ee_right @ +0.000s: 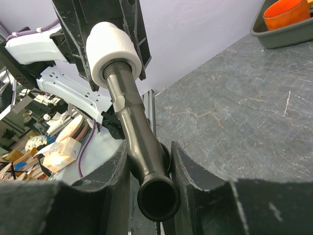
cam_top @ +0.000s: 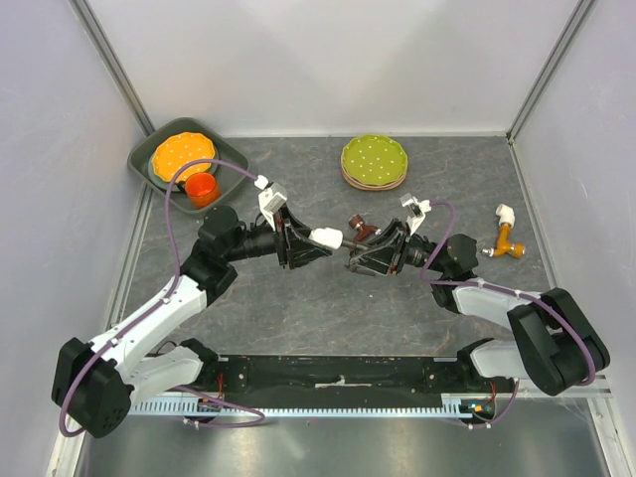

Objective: Install the water faucets

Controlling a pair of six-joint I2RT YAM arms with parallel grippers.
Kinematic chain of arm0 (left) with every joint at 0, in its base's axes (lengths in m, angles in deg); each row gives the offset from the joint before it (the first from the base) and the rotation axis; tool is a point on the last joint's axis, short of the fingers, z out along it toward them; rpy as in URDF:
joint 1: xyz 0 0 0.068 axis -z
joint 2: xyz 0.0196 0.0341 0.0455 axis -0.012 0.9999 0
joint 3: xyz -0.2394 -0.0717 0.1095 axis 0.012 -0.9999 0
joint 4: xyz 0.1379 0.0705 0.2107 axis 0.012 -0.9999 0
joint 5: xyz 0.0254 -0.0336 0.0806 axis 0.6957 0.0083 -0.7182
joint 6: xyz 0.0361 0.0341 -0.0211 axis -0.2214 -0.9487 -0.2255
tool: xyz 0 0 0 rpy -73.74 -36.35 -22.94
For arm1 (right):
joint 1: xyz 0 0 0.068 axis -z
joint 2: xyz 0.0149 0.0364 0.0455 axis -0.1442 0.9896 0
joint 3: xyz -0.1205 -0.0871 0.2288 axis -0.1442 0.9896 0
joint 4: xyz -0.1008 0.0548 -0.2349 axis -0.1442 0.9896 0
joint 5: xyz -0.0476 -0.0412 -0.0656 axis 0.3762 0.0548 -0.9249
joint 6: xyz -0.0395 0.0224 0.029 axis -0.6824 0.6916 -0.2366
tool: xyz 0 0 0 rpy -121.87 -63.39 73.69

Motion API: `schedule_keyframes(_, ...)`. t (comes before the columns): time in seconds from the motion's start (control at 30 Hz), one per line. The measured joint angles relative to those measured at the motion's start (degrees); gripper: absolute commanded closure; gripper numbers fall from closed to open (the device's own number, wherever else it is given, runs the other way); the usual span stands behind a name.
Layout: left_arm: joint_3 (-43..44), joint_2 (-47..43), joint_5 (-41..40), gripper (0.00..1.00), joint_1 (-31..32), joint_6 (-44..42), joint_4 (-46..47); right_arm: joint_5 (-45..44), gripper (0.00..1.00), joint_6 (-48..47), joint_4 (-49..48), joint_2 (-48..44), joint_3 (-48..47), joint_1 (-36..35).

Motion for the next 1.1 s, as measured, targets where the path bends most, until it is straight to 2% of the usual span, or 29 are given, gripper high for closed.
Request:
schedule_keyframes(0.2,0.4,0.0,0.9,0.45,0.0,0.1,-0.3,0.7,1.00,-0.1,0.0,0.0,0.0,0.0)
schedule_keyframes(0.47,0.5,0.0,2.0,0.46,0.0,0.9,-0.2,2.1,1.00,-2.4,0.1,-0.6,-0.3,-0.3)
schedule_keyframes(0.67,1.5,0.0,3.7,0.50,0.3,1.3,-0.2,1.4,1.00,-9.4,1.7,-4.0,-0.8,-1.3)
schedule_keyframes(0.83,2.3,0.0,4.7,0.51,0.4,1.3,-0.2,0.1,1.00,-16.6,8.3,-7.1,-2.1,-2.5)
schedule_keyframes(1.1,2.3,0.4,4.5,0.39,0.3,1.2,-1.9,-0.1,1.00,-22.9,16.2,-8.6,-3.6,-3.5)
